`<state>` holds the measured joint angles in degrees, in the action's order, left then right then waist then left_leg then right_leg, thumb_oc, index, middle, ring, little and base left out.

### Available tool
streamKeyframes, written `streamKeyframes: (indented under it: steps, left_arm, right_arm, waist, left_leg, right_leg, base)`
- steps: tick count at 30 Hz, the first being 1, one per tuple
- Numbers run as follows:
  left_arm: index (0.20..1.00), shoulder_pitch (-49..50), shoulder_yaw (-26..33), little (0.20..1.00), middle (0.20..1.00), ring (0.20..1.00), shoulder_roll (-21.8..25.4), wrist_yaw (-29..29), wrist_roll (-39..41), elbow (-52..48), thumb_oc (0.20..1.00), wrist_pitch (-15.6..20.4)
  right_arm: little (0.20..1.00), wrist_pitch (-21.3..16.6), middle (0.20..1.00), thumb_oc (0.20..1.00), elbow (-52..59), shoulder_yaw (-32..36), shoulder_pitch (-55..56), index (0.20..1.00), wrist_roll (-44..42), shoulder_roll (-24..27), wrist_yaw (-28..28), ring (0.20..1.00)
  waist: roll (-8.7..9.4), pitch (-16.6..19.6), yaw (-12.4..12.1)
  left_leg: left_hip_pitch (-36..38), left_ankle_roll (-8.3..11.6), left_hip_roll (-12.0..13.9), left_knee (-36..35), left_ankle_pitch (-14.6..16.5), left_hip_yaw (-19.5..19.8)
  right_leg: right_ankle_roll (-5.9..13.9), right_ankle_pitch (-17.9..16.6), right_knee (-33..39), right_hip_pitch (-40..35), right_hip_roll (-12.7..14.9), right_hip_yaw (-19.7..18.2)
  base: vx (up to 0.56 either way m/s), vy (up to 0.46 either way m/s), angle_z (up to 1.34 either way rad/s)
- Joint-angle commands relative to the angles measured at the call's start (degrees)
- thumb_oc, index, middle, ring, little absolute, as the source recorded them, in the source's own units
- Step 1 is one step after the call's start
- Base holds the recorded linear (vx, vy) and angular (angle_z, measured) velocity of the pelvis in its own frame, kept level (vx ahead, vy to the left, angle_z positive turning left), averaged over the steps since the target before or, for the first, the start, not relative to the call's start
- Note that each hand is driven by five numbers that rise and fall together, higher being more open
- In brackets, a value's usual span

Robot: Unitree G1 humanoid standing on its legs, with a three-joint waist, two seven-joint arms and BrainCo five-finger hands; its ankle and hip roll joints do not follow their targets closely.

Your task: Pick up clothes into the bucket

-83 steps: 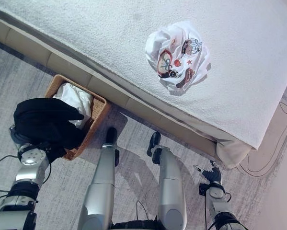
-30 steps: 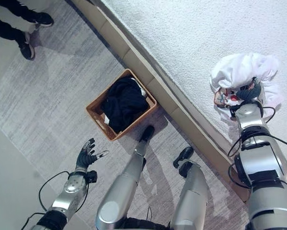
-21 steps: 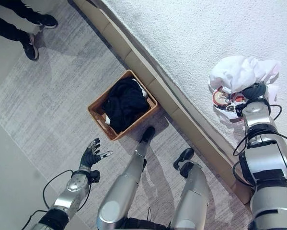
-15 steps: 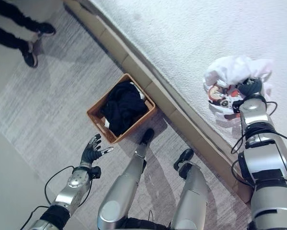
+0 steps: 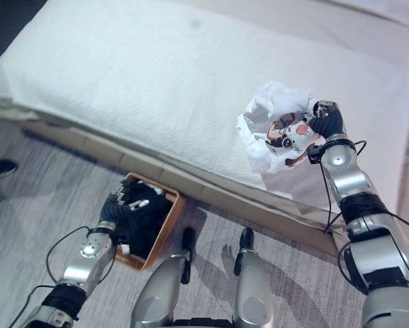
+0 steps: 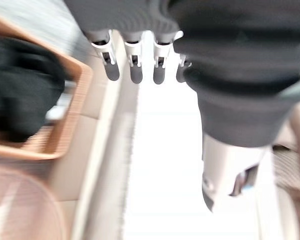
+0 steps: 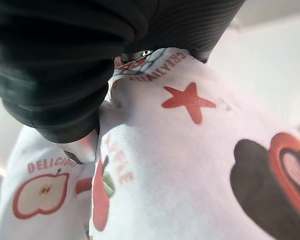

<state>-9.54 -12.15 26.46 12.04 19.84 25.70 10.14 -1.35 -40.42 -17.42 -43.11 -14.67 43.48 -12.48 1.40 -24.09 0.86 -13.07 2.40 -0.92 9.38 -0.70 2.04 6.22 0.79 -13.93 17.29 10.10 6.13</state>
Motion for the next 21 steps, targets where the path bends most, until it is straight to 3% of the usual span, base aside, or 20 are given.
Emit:
streamKeyframes:
  steps: [1, 6, 11, 21]
  left_arm:
    - [1.0, -0.6, 0.6, 1.0, 1.0, 1.0, 1.2, -1.7, -1.1, -4.5, 1.0, 1.0]
    - [1.0, -3.6, -0.9, 1.0, 1.0, 1.0, 1.3, -3.1, -1.0, -6.7, 1.0, 0.4]
    - [1.0, -10.6, -6.4, 1.0, 1.0, 1.0, 1.9, -5.8, -4.1, -7.4, 1.0, -1.8]
    - [1.0, -20.6, -15.0, 1.0, 1.0, 1.0, -1.5, -8.1, -3.9, -7.6, 1.0, -3.2]
  right_arm:
    - [0.2, -3.6, 0.2, 0.2, 7.5, 0.2, 0.1, 0.2, 0.1, 3.6, 2.1, 0.2]
    - [0.2, -3.5, 0.2, 0.2, 13.5, -1.1, 1.5, 0.2, -0.9, 3.6, 5.4, 0.2]
    - [0.2, -2.6, 0.2, 0.2, 22.5, -4.2, 1.8, 0.2, -3.3, 4.9, 10.2, 0.2]
    - [0.2, -2.6, 0.2, 0.2, 34.3, -9.7, -0.4, 0.2, -12.3, 5.8, 16.8, 0.2]
  waist:
    - [1.77, 4.8, 0.4]
    - [2.52, 8.2, 1.6]
    - [2.77, 12.8, 3.5]
    - [2.5, 16.3, 4.9]
  left_leg:
    - [3.3, 0.88, 0.4, 1.8, 4.3, -0.6]
    - [6.8, 0.95, 1.4, 0.1, 4.7, -3.2]
    - [11.2, 1.14, 2.5, -1.7, 5.1, -5.2]
    - [14.1, 1.35, 3.1, -4.0, 4.7, -6.1]
  right_leg:
    - [3.22, 0.8, 2.7, -6.0, -0.2, -1.4]
    - [3.49, -0.1, 5.8, -8.9, -1.3, -2.8]
    - [3.37, 0.5, 6.7, -12.5, -1.9, -3.6]
    - [2.98, 0.1, 9.7, -15.9, -2.3, -2.7]
  base:
    - [0.11, -0.011, -0.32]
    - [0.06, -0.016, -0.38]
    - [0.08, -0.02, -0.19]
    - [0.03, -0.013, -0.02]
